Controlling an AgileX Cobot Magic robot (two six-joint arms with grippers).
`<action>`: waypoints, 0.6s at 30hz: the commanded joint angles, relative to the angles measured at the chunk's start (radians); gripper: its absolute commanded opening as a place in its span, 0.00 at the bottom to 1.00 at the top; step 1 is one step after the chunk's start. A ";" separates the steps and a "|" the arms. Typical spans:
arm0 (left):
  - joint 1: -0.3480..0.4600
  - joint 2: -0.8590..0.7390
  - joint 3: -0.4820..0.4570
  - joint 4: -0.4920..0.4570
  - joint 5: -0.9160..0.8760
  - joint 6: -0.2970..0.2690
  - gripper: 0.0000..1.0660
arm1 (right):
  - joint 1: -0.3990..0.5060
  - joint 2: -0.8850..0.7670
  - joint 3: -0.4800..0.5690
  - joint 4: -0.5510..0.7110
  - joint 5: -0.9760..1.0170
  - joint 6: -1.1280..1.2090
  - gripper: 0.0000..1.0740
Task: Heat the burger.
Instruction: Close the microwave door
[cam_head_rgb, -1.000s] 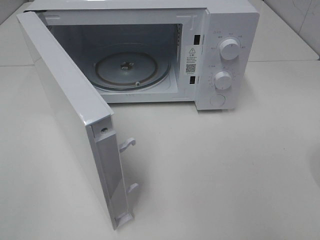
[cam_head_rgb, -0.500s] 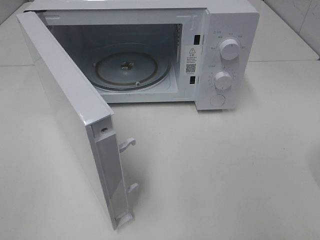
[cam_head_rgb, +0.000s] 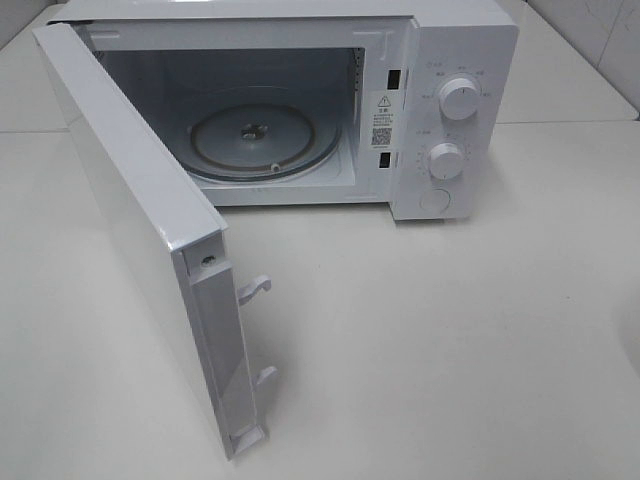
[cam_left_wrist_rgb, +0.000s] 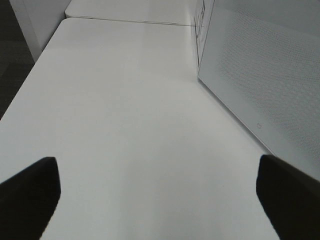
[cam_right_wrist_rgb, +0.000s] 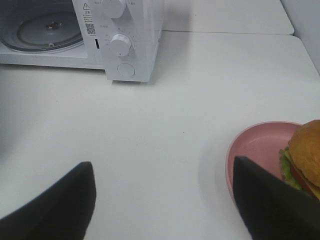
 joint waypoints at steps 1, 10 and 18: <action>-0.001 -0.004 0.003 -0.002 -0.015 -0.001 0.95 | -0.003 -0.025 0.001 0.007 -0.003 -0.017 0.77; -0.001 -0.004 0.003 -0.001 -0.015 -0.001 0.95 | -0.003 -0.025 0.001 0.015 -0.004 -0.028 0.94; -0.001 -0.004 0.003 -0.001 -0.015 -0.001 0.95 | -0.006 -0.025 0.001 0.014 -0.004 -0.028 0.94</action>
